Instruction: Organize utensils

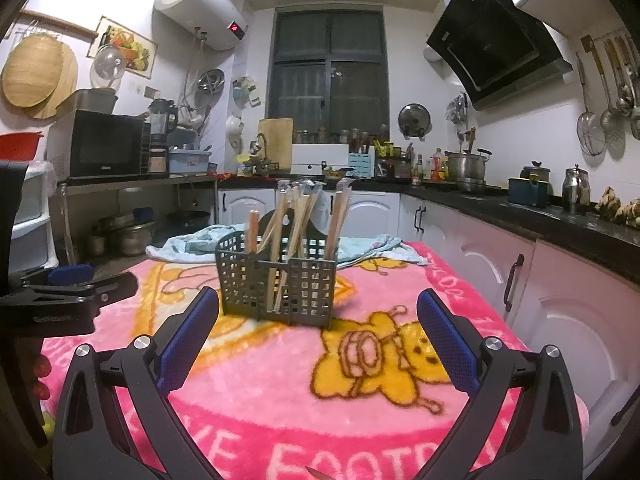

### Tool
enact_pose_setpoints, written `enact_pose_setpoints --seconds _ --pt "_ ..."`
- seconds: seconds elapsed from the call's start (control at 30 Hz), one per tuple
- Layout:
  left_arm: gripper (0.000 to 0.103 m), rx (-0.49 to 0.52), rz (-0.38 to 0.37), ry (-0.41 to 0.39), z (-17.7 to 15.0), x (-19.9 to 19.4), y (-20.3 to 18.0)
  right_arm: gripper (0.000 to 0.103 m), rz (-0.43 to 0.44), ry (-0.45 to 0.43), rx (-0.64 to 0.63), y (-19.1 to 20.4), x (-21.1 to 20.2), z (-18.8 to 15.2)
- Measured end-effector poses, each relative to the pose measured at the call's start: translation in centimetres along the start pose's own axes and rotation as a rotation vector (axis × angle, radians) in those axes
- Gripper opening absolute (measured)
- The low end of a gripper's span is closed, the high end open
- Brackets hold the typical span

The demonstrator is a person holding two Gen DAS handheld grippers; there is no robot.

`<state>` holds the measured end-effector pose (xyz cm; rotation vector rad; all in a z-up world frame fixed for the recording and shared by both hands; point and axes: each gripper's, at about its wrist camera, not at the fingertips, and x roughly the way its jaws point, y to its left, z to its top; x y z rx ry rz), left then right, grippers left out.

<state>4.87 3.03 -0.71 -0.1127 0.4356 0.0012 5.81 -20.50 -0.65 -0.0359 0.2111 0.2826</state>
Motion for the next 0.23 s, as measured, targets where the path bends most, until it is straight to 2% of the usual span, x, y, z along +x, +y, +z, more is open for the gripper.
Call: enact_pose_setpoints --seconds 0.1,0.17,0.2,0.23 --pt "0.093 -0.029 0.028 0.043 0.9 1.4 2.0 0.097 -0.054 0.046 0.048 -2.3 1.5 0.7" --pt "0.093 -0.059 0.103 0.121 2.0 3.9 4.8 0.097 -0.091 0.132 0.084 -4.4 3.6 1.0" --pt "0.092 -0.077 0.13 0.141 2.5 5.1 6.1 0.097 -0.156 0.235 0.103 -6.4 6.1 0.9" --pt "0.092 -0.082 0.167 0.175 2.9 6.6 7.5 0.097 -0.196 0.297 0.111 -7.5 7.7 0.7"
